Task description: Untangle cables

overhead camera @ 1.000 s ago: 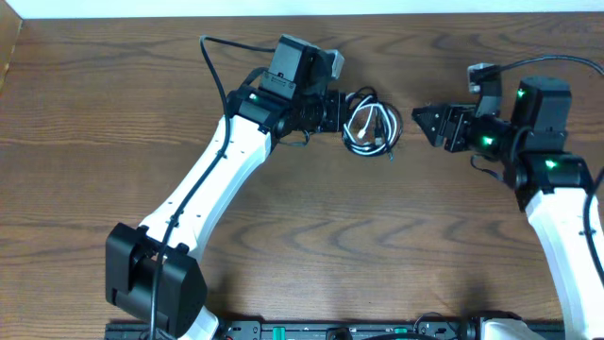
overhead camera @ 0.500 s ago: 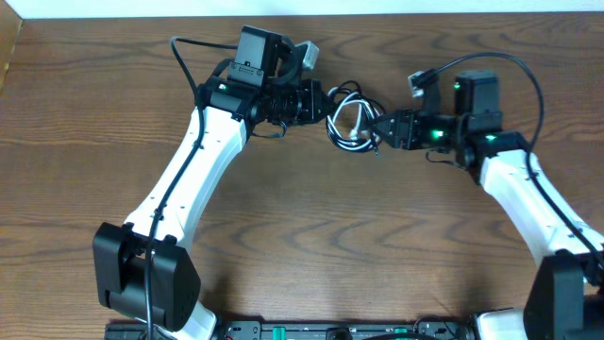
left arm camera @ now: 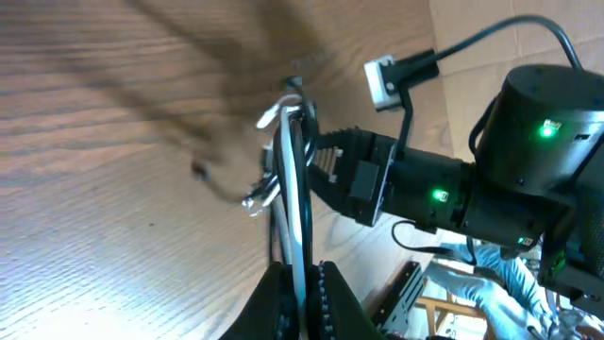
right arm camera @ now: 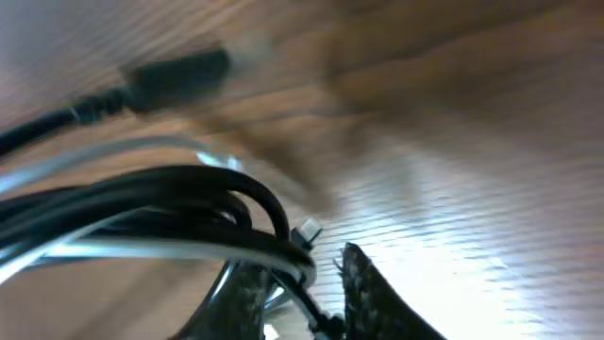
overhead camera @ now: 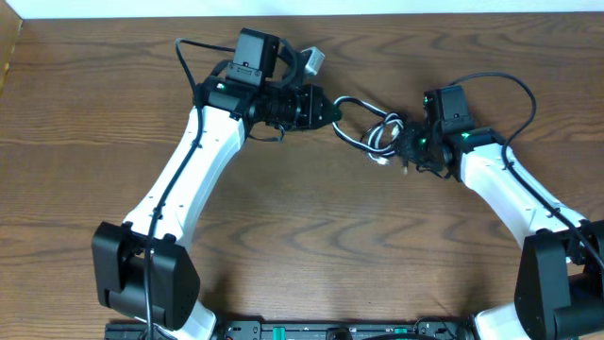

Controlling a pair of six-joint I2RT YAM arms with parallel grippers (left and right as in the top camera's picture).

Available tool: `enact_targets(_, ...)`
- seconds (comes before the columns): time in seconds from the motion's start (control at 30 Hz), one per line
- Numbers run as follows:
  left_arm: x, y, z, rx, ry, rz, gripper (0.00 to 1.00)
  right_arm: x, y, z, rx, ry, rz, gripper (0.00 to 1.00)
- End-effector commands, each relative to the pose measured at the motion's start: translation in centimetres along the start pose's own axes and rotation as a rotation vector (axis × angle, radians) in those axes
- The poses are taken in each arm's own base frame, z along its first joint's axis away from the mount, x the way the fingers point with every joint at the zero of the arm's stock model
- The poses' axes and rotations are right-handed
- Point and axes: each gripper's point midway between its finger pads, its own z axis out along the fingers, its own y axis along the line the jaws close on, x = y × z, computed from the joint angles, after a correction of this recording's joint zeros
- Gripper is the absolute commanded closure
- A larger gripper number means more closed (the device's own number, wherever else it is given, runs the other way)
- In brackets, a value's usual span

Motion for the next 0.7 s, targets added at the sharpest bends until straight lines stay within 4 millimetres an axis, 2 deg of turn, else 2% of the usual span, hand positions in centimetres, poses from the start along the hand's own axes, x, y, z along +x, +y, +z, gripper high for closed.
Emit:
enact_targets(0.0, -1.1, -0.2, -2.2, -0.012, -0.059, 0.039, 0.93, -1.5, -2.5, -0.1, 0.111, -0.056, 0.015, 0.85)
enact_targets(0.17, -2.3, 2.0, -4.3, -0.097, -0.124, 0.044, 0.93, -0.2, -4.3, -0.4, 0.175, 0.003, 0.016, 0.86)
enact_targets(0.33, -3.5, 4.3, -8.5, -0.239, -0.234, 0.016, 0.93, 0.1, -7.1, -1.0, 0.249, 0.04, 0.052, 0.83)
enact_targets(0.43, -3.4, 4.1, -10.4, -0.289, -0.269, 0.042, 0.93, 0.3, -8.5, -1.4, 0.277, 0.062, 0.079, 0.82)
enact_targets(0.53, -2.9, 3.5, -10.8, -0.294, -0.268, 0.061, 0.93, 0.3, -8.8, -1.5, 0.266, 0.079, 0.069, 0.8)
enact_targets(0.63, -2.6, 3.5, -10.7, -0.295, -0.256, 0.054, 0.93, 0.5, -8.0, -1.3, 0.209, 0.105, 0.02, 0.74)
enact_targets(0.67, -2.6, 3.6, -10.6, -0.296, -0.252, 0.051, 0.92, 0.5, -7.6, -1.3, 0.187, 0.112, 0.001, 0.69)
